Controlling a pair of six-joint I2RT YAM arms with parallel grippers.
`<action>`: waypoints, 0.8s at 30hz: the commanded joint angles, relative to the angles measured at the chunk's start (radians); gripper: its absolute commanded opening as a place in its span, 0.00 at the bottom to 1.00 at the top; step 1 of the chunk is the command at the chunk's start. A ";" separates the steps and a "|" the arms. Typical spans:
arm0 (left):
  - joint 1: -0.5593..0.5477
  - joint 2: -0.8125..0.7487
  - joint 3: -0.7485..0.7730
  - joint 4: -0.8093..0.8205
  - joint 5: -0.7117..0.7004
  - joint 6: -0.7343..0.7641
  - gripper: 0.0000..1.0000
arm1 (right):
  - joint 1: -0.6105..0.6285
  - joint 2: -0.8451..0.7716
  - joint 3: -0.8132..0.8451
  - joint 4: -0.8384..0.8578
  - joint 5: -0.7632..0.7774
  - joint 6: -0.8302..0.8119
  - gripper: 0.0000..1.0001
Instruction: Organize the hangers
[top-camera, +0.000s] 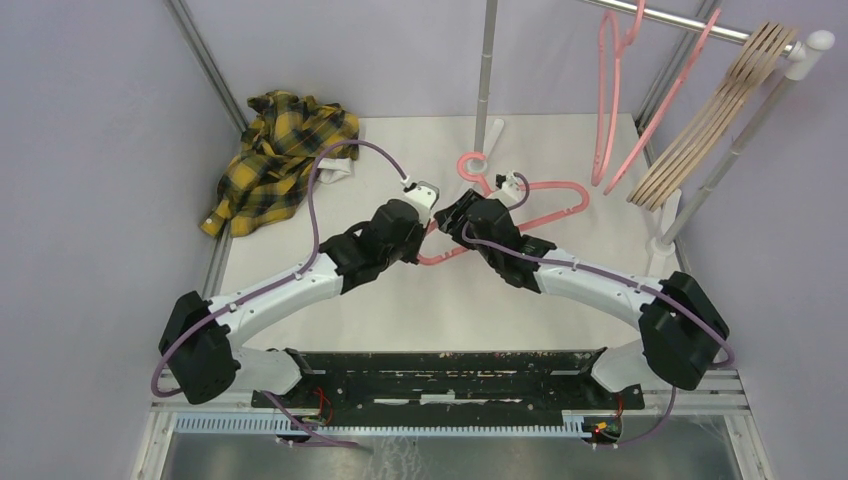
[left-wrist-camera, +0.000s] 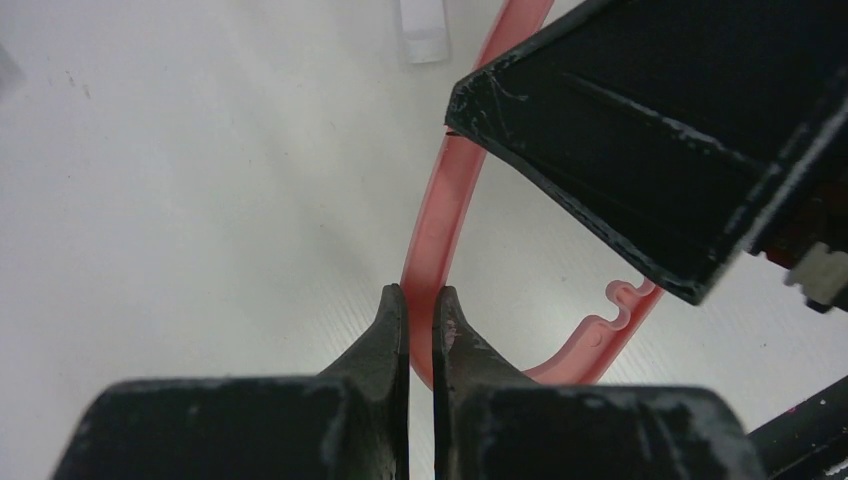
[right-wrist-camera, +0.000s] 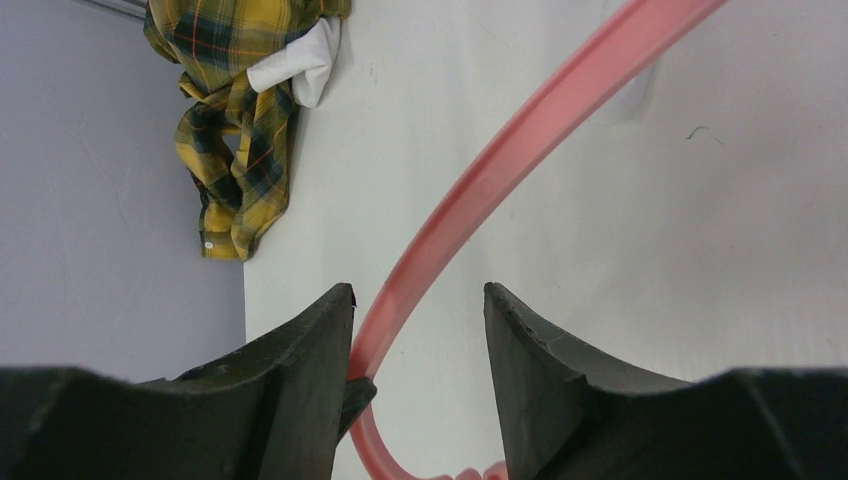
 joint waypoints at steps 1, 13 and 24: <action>-0.003 -0.067 -0.008 0.077 0.006 -0.078 0.03 | 0.016 0.052 0.063 0.089 0.042 0.002 0.58; -0.003 -0.147 -0.054 0.089 0.017 -0.104 0.03 | 0.068 0.193 0.155 0.116 0.071 0.014 0.43; -0.003 -0.162 -0.087 0.071 -0.002 -0.110 0.03 | 0.082 0.208 0.196 0.043 0.094 -0.056 0.16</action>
